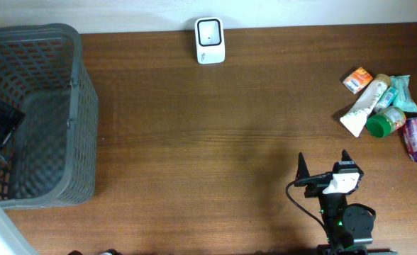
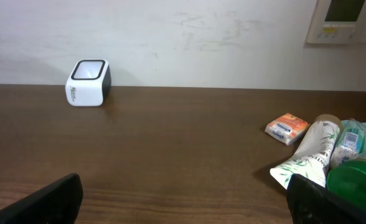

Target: Scan the item barcode

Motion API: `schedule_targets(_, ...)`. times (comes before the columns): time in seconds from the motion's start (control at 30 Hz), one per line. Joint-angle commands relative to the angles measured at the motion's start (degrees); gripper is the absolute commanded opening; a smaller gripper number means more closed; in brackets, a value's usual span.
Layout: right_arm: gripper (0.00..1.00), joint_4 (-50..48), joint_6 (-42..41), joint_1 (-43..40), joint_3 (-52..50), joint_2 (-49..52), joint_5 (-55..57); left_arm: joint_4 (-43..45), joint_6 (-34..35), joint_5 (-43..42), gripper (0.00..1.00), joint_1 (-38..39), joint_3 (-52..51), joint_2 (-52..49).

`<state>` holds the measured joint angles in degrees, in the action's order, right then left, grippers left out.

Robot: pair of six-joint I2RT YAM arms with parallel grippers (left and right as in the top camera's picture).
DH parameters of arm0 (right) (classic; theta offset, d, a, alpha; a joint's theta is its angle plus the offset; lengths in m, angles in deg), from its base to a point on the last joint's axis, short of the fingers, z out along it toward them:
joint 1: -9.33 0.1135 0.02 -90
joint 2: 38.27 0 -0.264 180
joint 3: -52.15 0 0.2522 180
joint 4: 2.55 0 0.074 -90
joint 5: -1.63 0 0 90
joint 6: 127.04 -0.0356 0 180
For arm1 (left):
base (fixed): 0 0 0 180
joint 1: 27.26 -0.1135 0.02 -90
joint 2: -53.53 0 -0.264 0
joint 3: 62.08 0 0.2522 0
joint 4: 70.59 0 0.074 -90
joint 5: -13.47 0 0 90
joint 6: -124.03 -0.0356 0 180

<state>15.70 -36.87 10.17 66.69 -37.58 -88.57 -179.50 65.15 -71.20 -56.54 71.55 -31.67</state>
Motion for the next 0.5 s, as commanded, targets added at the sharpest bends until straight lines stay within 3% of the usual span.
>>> schedule_targets(0.0,0.99,0.2,-0.4,0.2,-0.5,-0.5,0.5,-0.1,0.2,0.0,0.99,-0.1,0.1,-0.1)
schedule_targets(0.4,0.99,0.2,-0.4,0.2,-0.5,-0.5,0.5,-1.6,-0.5,0.0,0.99,-0.1,0.1,-0.1)
schedule_targets(0.47,0.99,0.2,-0.4,0.2,-0.5,-0.5,0.5,-1.5,-1.5,-6.8,0.99,0.1,-0.6,0.2)
